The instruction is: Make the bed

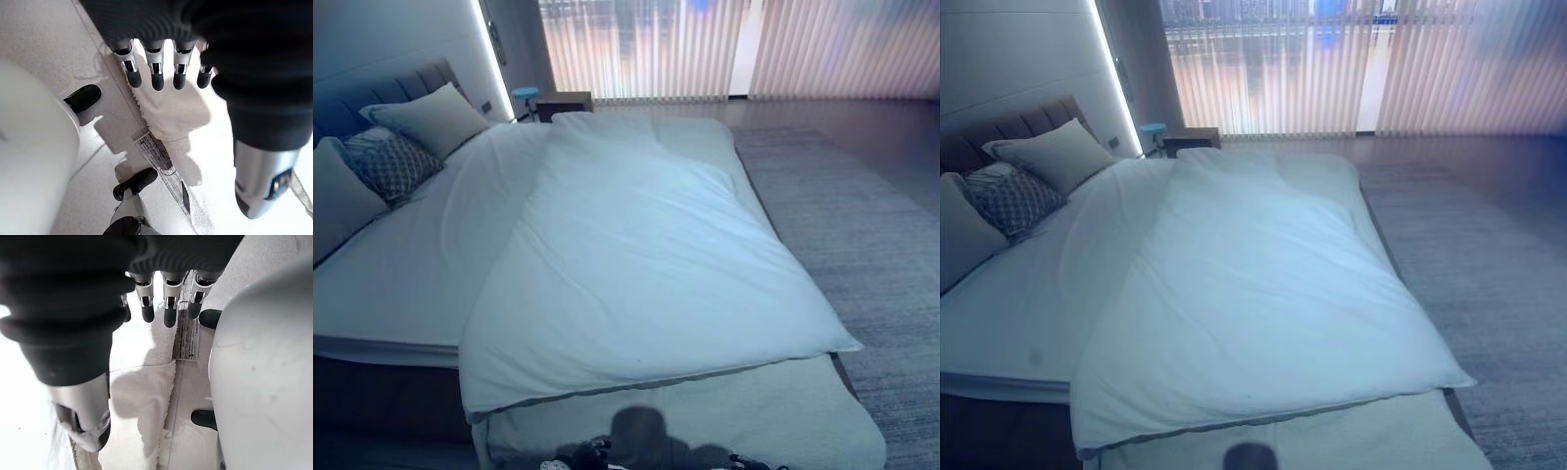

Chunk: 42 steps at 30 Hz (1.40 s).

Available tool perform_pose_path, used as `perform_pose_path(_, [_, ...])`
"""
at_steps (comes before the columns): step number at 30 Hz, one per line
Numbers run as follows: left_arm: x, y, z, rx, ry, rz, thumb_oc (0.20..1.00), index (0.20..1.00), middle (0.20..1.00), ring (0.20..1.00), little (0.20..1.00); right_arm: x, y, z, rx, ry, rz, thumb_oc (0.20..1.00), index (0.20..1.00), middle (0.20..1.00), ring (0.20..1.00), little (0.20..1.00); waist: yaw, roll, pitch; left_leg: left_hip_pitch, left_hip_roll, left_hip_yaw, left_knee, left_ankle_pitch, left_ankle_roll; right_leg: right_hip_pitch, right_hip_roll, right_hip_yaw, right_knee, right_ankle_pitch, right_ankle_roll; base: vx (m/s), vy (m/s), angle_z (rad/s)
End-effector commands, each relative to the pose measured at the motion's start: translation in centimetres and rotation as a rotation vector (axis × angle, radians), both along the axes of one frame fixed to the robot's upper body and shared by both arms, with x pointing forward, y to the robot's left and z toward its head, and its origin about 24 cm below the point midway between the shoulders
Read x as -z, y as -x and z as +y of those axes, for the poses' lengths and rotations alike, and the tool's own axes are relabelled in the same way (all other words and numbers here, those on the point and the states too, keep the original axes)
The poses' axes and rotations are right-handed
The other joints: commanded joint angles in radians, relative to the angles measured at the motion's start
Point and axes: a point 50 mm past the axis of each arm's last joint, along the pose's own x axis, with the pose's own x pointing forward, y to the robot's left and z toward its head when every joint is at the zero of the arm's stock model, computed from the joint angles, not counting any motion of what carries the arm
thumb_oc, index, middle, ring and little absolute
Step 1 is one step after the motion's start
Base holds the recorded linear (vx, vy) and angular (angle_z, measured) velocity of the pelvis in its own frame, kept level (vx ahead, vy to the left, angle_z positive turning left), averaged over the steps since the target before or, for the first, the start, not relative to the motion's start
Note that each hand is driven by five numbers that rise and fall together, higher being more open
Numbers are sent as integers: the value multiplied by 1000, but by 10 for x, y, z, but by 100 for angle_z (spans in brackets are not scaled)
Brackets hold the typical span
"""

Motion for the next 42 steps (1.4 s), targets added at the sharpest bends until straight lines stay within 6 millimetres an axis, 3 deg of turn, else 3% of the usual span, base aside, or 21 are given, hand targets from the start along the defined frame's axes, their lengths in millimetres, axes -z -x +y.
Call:
perform_pose_path(1, [-2, -11, -6, -28, 27, 18, 1000, 1000, 1000, 1000, 1000, -1, -10, 12, -55, -9, -9, 1000, 1000, 1000, 1000, 1000, -11, -41, 4, -10, -41, -14, 1, -53, 65, -8, -11, 18, 6, -28, 14, 0, 0, 0])
perform_pose_path(5, [-6, -21, -5, -125, 56, -18, 1000, 1000, 1000, 1000, 1000, -3, -17, 12, -43, -14, -37, 1000, 1000, 1000, 1000, 1000, -14, -44, 28, -33, -37, -14, 1, -43, 60, -31, -4, 18, 6, -24, 13, -46, -12, 0])
perform_pose_path(7, [-12, -35, -4, -230, 99, -77, 1000, 1000, 1000, 1000, 1000, -5, -24, 13, -34, -19, -68, 1000, 1000, 1000, 1000, 1000, -17, -51, 53, -56, -31, -16, 1, -33, 56, -57, 2, 17, 12, -18, 10, -107, -30, -3])
perform_pose_path(9, [-23, -55, -4, -376, 175, -157, 1000, 1000, 1000, 1000, 1000, -9, -34, 15, -14, -28, -111, 1000, 1000, 1000, 1000, 1000, -17, -55, 90, -89, -22, -18, 1, -21, 53, -108, 9, 19, 55, -24, 6, -210, -34, -3])
perform_pose_path(10, [-36, -78, -7, -500, 274, -228, 1000, 1000, 1000, 1000, 1000, -14, -46, 17, 2, -39, -160, 1000, 1000, 1000, 1000, 1000, -19, -59, 135, -121, -19, -16, 1, -3, 49, -154, 13, 22, 78, -21, 4, -199, -19, -4])
perform_pose_path(11, [-36, -78, -7, -500, 274, -228, 1000, 1000, 1000, 1000, 1000, -14, -46, 17, 2, -39, -160, 1000, 1000, 1000, 1000, 1000, -19, -59, 135, -121, -19, -16, 1, -3, 49, -155, 13, 22, 79, -22, 4, -243, -14, -5])
perform_pose_path(12, [-49, -98, -10, -587, 360, -277, 1000, 1000, 1000, 1000, 1000, -20, -58, 18, 6, -43, -201, 1000, 1000, 1000, 1000, 1000, -22, -63, 174, -147, -18, -12, 1, 12, 48, -194, 17, 26, 99, -21, 3, -104, -2, -6])
perform_pose_path(13, [-49, -98, -10, -587, 360, -277, 1000, 1000, 1000, 1000, 1000, -20, -58, 18, 6, -43, -201, 1000, 1000, 1000, 1000, 1000, -22, -63, 174, -148, -18, -12, 1, 12, 48, -195, 17, 27, 100, -22, 3, -191, -10, -9])
perform_pose_path(14, [-63, -118, -12, -646, 414, -323, 1000, 1000, 1000, 1000, 1000, -25, -70, 19, 3, -43, -237, 1000, 1000, 1000, 1000, 1000, -25, -67, 209, -170, -17, -4, 1, 33, 46, -232, 20, 32, 125, -23, 1, -87, -8, -8])
perform_pose_path(16, [-63, -118, -12, -646, 414, -324, 1000, 1000, 1000, 1000, 1000, -25, -70, 19, 3, -43, -238, 1000, 1000, 1000, 1000, 1000, -25, -68, 209, -171, -17, -4, 1, 33, 46, -233, 20, 33, 127, -24, 1, -131, -13, -5])
perform_pose_path(17, [-85, -146, -14, -745, 510, -383, 1000, 1000, 1000, 1000, 1000, -36, -90, 20, -11, -44, -306, 1000, 1000, 1000, 1000, 1000, -36, -80, 254, -268, -19, -1, 101, 19, 43, -317, 23, 38, 197, -32, -4, -175, -18, -4])
perform_pose_path(18, [-86, -146, -14, -745, 510, -383, 1000, 1000, 1000, 1000, 1000, -37, -90, 20, -11, -44, -306, 1000, 1000, 1000, 1000, 1000, -37, -80, 253, -273, -19, -2, 104, 18, 43, -320, 23, 38, 199, -33, -4, -270, -21, -18])
perform_pose_path(19, [-103, -164, -14, -844, 603, -429, 1000, 1000, 1000, 1000, 1000, -44, -102, 23, -20, -54, -357, 1000, 1000, 1000, 1000, 1000, -46, -87, 276, -341, -23, -5, 179, 2, 43, -378, 19, 39, 249, -41, -3, -98, -3, -16])
perform_pose_path(21, [-110, -171, -13, -864, 627, -451, 1000, 1000, 1000, 1000, 1000, -48, -108, 24, -25, -60, -382, 1000, 1000, 1000, 1000, 1000, -53, -88, 283, -379, -23, -4, 215, -5, 40, -408, 15, 41, 272, -46, -2, -107, 0, -7])
perform_pose_path(24, [-140, -196, -12, -1043, 799, -518, 1000, 1000, 1000, 1000, 1000, -63, -124, 29, -38, -86, -476, 1000, 1000, 1000, 1000, 1000, -74, -93, 294, -499, -16, 2, 318, -30, 29, -516, 2, 35, 365, -65, 0, -101, -1, 0])
perform_pose_path(31, [-172, -217, 10, -1284, 926, -626, 1000, 1000, 1000, 1000, 1000, -78, -134, 36, -66, -112, -572, 1000, 1000, 1000, 1000, 1000, -90, -112, 298, -612, 7, -2, 408, -62, 20, -628, -2, 34, 436, -81, -2, -36, -5, -2])
perform_pose_path(42, [-198, -231, 38, -1401, 946, -723, 1000, 1000, 1000, 1000, 1000, -87, -140, 39, -91, -98, -626, 1000, 1000, 1000, 1000, 1000, -95, -126, 311, -666, 1, -15, 436, -71, 23, -674, -3, 31, 453, -83, -2, -1, 9, 0])
